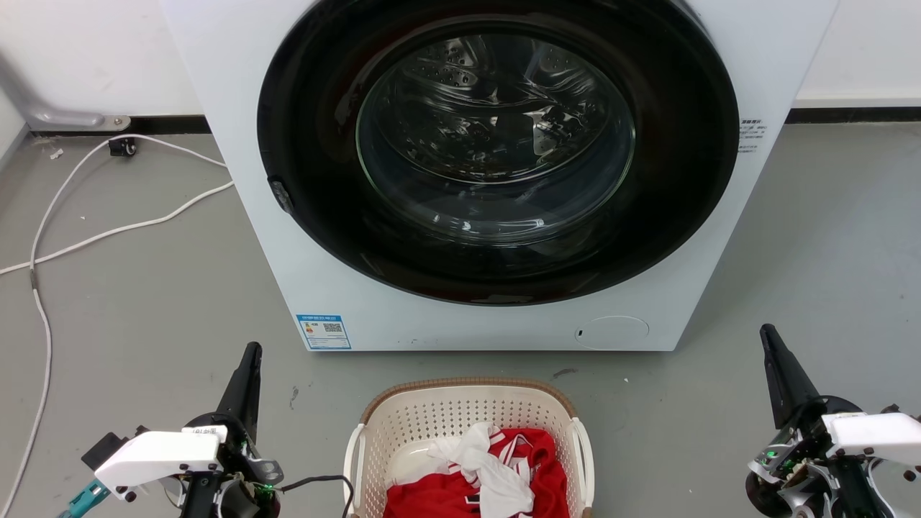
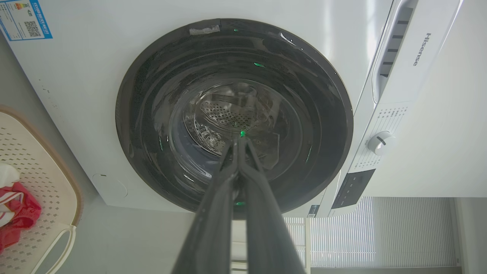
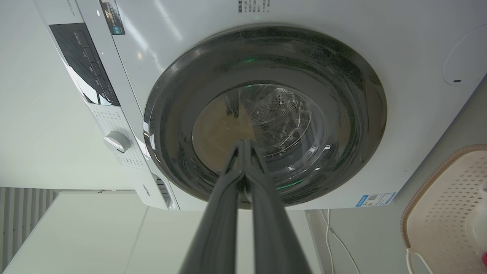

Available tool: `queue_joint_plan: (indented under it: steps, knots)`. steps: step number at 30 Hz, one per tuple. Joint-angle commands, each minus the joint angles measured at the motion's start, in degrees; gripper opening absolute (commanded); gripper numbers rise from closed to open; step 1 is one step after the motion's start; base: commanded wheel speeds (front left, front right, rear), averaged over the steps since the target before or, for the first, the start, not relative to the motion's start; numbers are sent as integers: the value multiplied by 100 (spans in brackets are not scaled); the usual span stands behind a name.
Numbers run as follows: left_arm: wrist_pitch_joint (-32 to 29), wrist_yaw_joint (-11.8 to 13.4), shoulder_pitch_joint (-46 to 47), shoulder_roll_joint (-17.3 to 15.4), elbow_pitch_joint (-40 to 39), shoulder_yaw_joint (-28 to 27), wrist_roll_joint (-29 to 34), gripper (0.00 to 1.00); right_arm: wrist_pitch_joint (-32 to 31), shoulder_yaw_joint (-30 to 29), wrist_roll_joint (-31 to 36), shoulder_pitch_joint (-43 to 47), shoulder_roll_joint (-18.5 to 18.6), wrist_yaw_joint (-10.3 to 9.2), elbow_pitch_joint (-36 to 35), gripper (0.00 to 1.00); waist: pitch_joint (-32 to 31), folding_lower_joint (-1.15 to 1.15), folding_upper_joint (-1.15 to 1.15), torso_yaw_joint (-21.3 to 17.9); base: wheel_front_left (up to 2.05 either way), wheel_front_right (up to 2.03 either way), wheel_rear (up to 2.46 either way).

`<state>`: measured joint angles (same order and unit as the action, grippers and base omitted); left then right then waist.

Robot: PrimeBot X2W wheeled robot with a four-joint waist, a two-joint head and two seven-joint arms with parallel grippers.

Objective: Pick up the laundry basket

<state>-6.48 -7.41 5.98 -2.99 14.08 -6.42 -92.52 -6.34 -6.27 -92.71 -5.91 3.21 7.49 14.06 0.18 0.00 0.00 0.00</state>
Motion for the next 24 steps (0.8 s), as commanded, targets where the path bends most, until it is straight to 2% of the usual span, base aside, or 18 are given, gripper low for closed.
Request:
queue_joint_plan:
  steps: [1, 18, 19, 24]
  knots:
    - [-16, -24, 54, 6, 6, -19, 11, 0, -18, -10, 23, -61, -22, 0, 8, 0, 0, 0, 0, 0, 0, 0, 0]
    - [-21, -23, 54, 8, 6, -22, 15, 0, -20, -16, 32, -62, -27, 0, 7, 0, 0, 0, 0, 0, 0, 0, 0]
    - [7, 2, -22, 7, 37, 3, 1, 100, -3, -3, 4, 24, -7, 0, 32, 100, 0, 0, 0, 0, 0, 0, 0]
    - [65, 8, -150, 28, 134, 44, 16, 100, 51, 35, 35, 157, -20, -1, 114, 100, 2, 0, 0, 0, 0, 0, 0]
